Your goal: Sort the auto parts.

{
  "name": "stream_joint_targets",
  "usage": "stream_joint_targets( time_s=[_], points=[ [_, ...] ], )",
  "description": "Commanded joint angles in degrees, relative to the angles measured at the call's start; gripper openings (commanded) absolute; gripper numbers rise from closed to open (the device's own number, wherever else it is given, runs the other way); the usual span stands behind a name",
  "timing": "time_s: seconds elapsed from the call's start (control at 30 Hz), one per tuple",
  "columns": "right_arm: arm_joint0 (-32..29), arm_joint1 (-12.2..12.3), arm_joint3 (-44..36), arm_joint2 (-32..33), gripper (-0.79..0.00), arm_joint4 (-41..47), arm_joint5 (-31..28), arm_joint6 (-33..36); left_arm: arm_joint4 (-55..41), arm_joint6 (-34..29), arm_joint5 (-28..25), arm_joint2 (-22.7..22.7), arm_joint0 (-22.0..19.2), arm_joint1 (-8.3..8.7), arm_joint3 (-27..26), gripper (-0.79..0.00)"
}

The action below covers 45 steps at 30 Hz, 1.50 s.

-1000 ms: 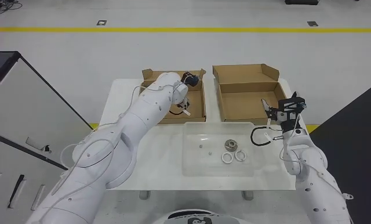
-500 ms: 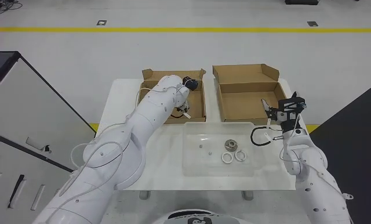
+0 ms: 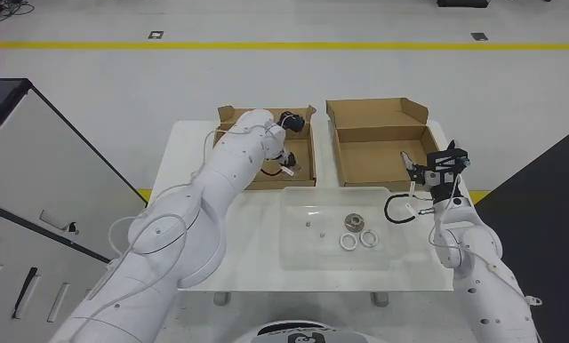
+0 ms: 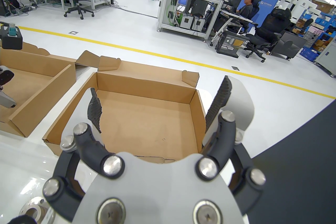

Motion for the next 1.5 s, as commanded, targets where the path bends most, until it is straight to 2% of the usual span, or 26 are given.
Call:
stream_joint_targets(
  time_s=[0.0, 0.37, 0.6, 0.73, 0.8, 0.93, 1.07, 1.23, 1.37, 1.47],
  points=[
    [0.00, 0.00, 0.00, 0.00, 0.000, 0.00, 0.00, 0.00, -0.93, 1.15, -1.65, -0.78, -0.57, 0.33, 0.30, 0.000],
    [0.00, 0.00, 0.00, 0.00, 0.000, 0.00, 0.00, 0.00, -0.26, 3.97, -10.92, -2.49, -1.96, 2.78, -3.07, 0.000],
    [0.00, 0.00, 0.00, 0.00, 0.000, 0.00, 0.00, 0.00, 1.74, 3.85, -15.85, -3.67, -0.69, 5.82, -11.13, 0.000],
    [0.00, 0.00, 0.00, 0.00, 0.000, 0.00, 0.00, 0.00, 2.80, 2.16, -18.03, -5.39, 1.81, 8.79, -20.26, 0.000],
    [0.00, 0.00, 0.00, 0.00, 0.000, 0.00, 0.00, 0.00, 3.56, 0.36, -17.49, -6.83, 3.68, 10.71, -26.10, 0.000],
    [0.00, 0.00, 0.00, 0.00, 0.000, 0.00, 0.00, 0.00, 4.19, -4.64, -16.55, -11.64, 9.53, 15.25, -40.83, 0.000],
    [0.00, 0.00, 0.00, 0.00, 0.000, 0.00, 0.00, 0.00, 4.19, -11.17, -16.39, -18.01, 17.28, 19.72, -56.25, 0.000],
    [0.00, 0.00, 0.00, 0.00, 0.000, 0.00, 0.00, 0.00, 4.52, -17.36, -16.81, -23.50, 24.83, 23.11, -69.38, 0.000],
    [0.00, 0.00, 0.00, 0.00, 0.000, 0.00, 0.00, 0.00, 4.50, -20.64, -17.12, -25.56, 28.26, 24.58, -75.48, 0.000],
    [0.00, 0.00, 0.00, 0.00, 0.000, 0.00, 0.00, 0.00, 3.97, -21.87, -16.95, -25.09, 29.59, 25.22, -78.34, 0.000]
  ],
)
